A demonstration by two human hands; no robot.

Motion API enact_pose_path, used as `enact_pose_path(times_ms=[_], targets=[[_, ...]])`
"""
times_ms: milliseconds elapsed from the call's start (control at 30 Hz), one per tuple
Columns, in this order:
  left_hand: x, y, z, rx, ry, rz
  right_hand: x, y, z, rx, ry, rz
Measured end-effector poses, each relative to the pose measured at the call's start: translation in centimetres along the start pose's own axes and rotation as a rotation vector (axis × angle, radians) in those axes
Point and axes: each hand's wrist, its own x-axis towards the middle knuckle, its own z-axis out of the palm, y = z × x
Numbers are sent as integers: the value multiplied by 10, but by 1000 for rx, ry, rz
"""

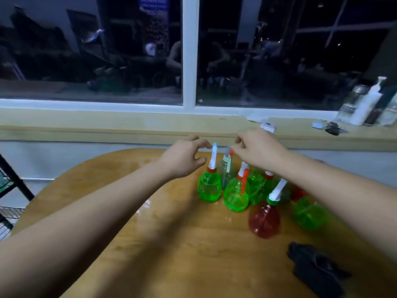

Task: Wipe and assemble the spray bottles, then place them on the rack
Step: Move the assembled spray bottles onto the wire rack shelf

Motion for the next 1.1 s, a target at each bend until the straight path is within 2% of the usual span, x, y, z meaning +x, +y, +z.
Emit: enact_pose_path(times_ms=[167,267,400,500,667,833,1100], targets=[[27,21,18,53,30,-112,-11,12,11,-47,-137,34],[36,21,26,100,17,-174,-12,8,19,-85,-158,37],[38,14,29,40,22,-239,-9,5,20,-129,-189,44],[32,7,22,35,28,-225,-7,5,21,-115,-254,58],[11,-11,-3,52,-98,-145,-2,1,28,-108,-253,62],[-35,-33,-40,66,-129,-106,2,-30,24,-58,-266,-40],[-130,-92,-147,175,-122,-215,13,-144,-5,84,-240,-306]])
